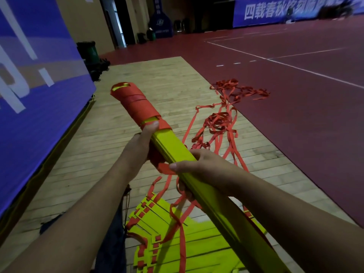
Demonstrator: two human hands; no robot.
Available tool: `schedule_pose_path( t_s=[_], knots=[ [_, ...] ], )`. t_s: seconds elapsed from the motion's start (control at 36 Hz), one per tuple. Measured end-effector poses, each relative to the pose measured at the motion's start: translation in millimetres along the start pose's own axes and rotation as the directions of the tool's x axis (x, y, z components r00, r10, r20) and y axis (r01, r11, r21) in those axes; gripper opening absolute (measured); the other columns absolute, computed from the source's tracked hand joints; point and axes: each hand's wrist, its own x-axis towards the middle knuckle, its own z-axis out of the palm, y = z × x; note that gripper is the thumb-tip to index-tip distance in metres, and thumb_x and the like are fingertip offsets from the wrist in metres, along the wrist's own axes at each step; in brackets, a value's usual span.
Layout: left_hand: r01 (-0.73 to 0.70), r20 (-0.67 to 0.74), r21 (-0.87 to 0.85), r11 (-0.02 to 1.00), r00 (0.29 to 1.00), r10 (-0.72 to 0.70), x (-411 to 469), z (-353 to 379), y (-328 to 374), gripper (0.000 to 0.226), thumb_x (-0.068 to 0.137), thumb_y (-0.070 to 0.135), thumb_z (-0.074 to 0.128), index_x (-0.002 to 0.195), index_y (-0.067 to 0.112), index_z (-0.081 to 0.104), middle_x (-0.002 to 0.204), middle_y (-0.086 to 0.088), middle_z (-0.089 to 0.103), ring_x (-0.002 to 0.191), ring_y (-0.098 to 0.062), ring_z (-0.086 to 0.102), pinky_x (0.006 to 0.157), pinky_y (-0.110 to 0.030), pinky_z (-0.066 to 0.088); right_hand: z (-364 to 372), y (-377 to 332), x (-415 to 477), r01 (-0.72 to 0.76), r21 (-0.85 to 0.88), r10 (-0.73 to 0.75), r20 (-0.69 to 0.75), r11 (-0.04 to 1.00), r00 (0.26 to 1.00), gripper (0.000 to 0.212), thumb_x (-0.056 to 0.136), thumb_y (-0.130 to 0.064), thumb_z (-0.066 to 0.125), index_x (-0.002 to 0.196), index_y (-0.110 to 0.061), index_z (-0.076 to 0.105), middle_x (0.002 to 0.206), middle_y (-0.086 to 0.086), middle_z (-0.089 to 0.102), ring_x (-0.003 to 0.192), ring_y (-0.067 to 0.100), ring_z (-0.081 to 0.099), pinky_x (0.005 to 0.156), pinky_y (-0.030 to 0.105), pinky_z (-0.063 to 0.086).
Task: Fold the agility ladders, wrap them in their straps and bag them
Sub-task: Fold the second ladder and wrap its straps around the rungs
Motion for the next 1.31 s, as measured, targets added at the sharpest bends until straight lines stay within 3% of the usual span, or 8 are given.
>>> schedule_pose_path(
  t_s=[0.25, 0.42, 0.53, 0.64, 0.81, 0.97, 1.17, 1.31],
  knots=[
    [0.074, -0.085, 0.064, 0.995, 0.994, -0.069, -9.0, 19.5, -6.6, 0.053, 0.070, 0.059, 0.069, 0.087, 0.009, 0.063, 0.063, -0.004, 0.058, 0.055, -0.018, 0.058, 0.055, -0.029, 0.049, 0.2, 11.4, 5.9, -0.016, -0.265, -0.030, -0.165, 0.964, 0.986, 0.041, 0.089, -0.023, 0.077, 0.123, -0.010, 0.059, 0.094, 0.024, 0.072, 0.069, 0.031, 0.071, 0.062, 0.041, 0.061],
    [0.075, -0.104, 0.037, 0.996, 0.992, -0.071, -8.4, 19.6, 0.7, 0.055, 0.071, 0.062, 0.066, 0.093, 0.012, 0.063, 0.087, -0.014, 0.072, 0.088, -0.037, 0.072, 0.086, -0.048, 0.058, -0.4, 10.2, 10.0, 0.015, -0.305, -0.084, -0.214, 0.952, 0.973, 0.045, 0.086, -0.023, 0.080, 0.123, -0.009, 0.058, 0.093, 0.018, 0.072, 0.074, 0.034, 0.074, 0.063, 0.044, 0.063],
    [0.158, -0.077, 0.300, 0.941, 0.987, -0.141, -8.8, 21.2, 2.7, 0.059, 0.088, 0.065, 0.055, 0.088, 0.008, 0.067, 0.065, -0.012, 0.069, 0.062, -0.029, 0.068, 0.070, -0.036, 0.057, -0.4, 15.1, 14.0, -0.028, -0.474, -0.123, -0.285, 0.880, 0.950, 0.044, 0.087, -0.022, 0.079, 0.121, -0.010, 0.054, 0.098, 0.012, 0.068, 0.072, 0.030, 0.074, 0.066, 0.049, 0.063],
    [0.184, -0.039, 0.228, 0.956, 0.983, -0.180, -14.6, 23.4, -3.6, 0.045, 0.087, 0.051, 0.065, 0.089, 0.007, 0.065, 0.061, -0.006, 0.062, 0.055, -0.024, 0.063, 0.064, -0.036, 0.054, 5.6, 19.0, 15.6, -0.107, -0.741, -0.156, -0.277, 0.663, 0.948, 0.051, 0.091, -0.033, 0.073, 0.130, -0.015, 0.045, 0.114, 0.005, 0.060, 0.090, 0.020, 0.068, 0.078, 0.038, 0.061],
    [0.039, 0.002, -0.019, 0.999, 0.999, -0.039, -13.1, 13.6, -0.9, 0.033, 0.087, 0.045, 0.063, 0.095, 0.014, 0.058, 0.082, -0.003, 0.067, 0.083, -0.025, 0.065, 0.075, -0.039, 0.053, 0.9, 4.5, 9.4, -0.042, -0.402, -0.066, -0.251, 0.915, 0.966, 0.045, 0.095, -0.056, 0.057, 0.112, -0.015, 0.056, 0.100, 0.006, 0.068, 0.088, 0.022, 0.070, 0.081, 0.041, 0.058],
    [-0.003, 0.158, -0.159, 0.987, 0.987, 0.029, -13.8, 11.0, 3.9, 0.032, 0.081, 0.044, 0.055, 0.091, 0.013, 0.055, 0.072, -0.003, 0.062, 0.069, -0.020, 0.065, 0.062, -0.033, 0.054, -5.3, 3.6, 6.5, -0.027, -0.089, 0.024, -0.027, 0.996, 0.999, 0.046, 0.096, -0.055, 0.056, 0.097, -0.011, 0.067, 0.082, 0.016, 0.072, 0.077, 0.031, 0.064, 0.077, 0.038, 0.052],
    [0.214, 0.191, 0.283, 0.935, 0.943, -0.273, -10.7, -3.8, 7.4, 0.091, 0.072, 0.091, 0.045, 0.093, 0.004, 0.062, 0.062, -0.014, 0.059, 0.057, -0.030, 0.063, 0.065, -0.040, 0.053, -10.1, 5.3, 9.2, 0.069, -0.145, -0.097, -0.200, 0.987, 0.975, 0.038, 0.088, -0.049, 0.070, 0.085, -0.011, 0.069, 0.075, 0.014, 0.067, 0.067, 0.028, 0.062, 0.067, 0.041, 0.051],
    [0.260, 0.159, 0.207, 0.943, 0.942, -0.295, -11.4, 9.9, 6.8, 0.068, 0.090, 0.067, 0.047, 0.095, 0.001, 0.059, 0.049, -0.007, 0.046, 0.038, -0.022, 0.047, 0.048, -0.027, 0.044, -11.4, 10.1, 10.5, -0.024, -0.128, -0.005, -0.221, 0.991, 0.975, 0.034, 0.085, -0.026, 0.079, 0.109, -0.007, 0.064, 0.078, 0.010, 0.068, 0.065, 0.025, 0.068, 0.060, 0.034, 0.058]
  ],
)
